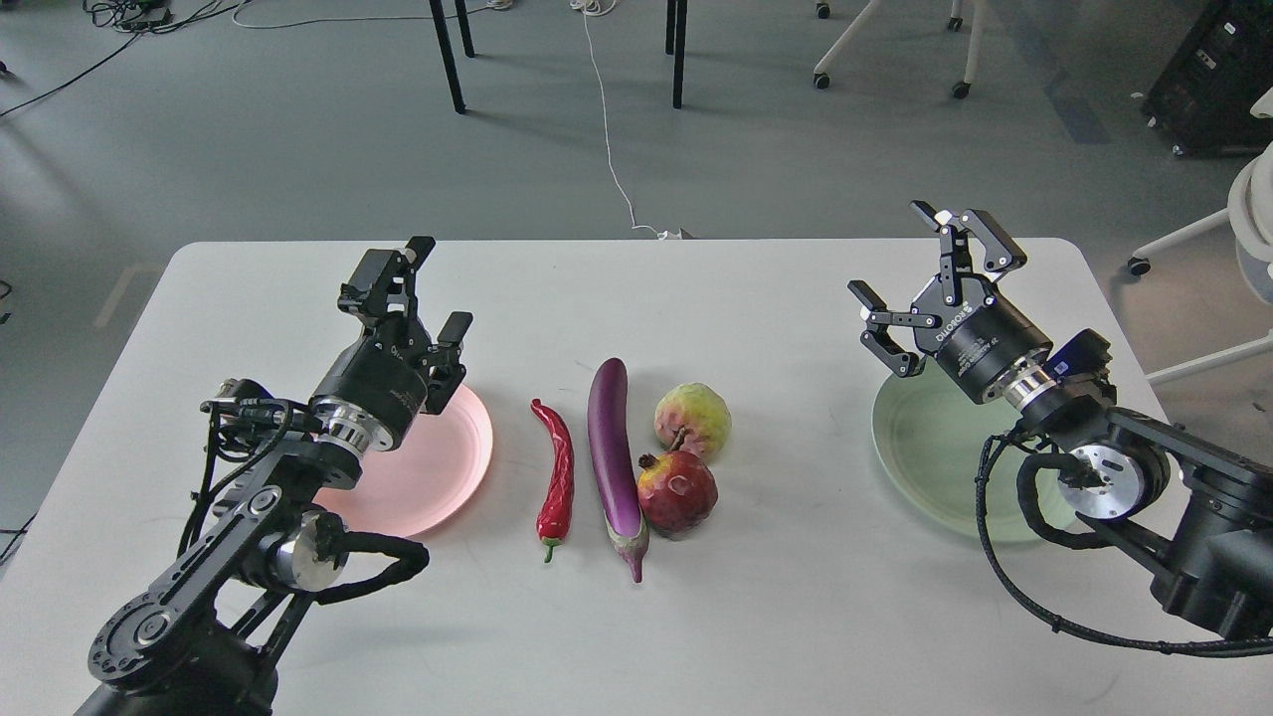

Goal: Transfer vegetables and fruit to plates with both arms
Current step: 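Move the right gripper toward the yellow peach beside the eggplant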

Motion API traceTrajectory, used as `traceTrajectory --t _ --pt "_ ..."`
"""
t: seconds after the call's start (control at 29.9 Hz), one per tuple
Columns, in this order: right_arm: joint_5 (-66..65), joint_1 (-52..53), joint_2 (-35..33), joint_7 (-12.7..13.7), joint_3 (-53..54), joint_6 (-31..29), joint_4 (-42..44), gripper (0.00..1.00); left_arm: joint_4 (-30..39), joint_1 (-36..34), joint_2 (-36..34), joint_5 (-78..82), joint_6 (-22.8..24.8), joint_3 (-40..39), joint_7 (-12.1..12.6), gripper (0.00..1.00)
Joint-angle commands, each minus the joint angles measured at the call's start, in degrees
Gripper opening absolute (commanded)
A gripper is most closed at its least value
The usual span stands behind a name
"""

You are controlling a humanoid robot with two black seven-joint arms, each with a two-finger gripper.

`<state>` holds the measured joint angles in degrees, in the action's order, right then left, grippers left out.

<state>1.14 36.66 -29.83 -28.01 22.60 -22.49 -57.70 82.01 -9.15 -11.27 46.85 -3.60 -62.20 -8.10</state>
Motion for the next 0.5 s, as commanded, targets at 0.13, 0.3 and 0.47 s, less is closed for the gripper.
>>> traceTrajectory --t 0.13,0.3,0.47 --pt "-1.23 -0.8 -3.03 0.01 0.16 -3.43 -0.4 0.99 -0.01 0.8 0.98 1.05 -0.01 0.32 -0.16 0.99" --pt "-13.07 6.66 -7.87 0.01 -1.16 -5.51 -1.89 0.99 -0.01 0.8 0.54 0.52 0.0 0.06 -0.6 0.99" --pt "-39.08 21.07 -10.51 0.01 -8.88 -5.51 -4.53 0.99 0.43 0.62 0.54 0.44 0.0 -0.2 -1.56 0.99"
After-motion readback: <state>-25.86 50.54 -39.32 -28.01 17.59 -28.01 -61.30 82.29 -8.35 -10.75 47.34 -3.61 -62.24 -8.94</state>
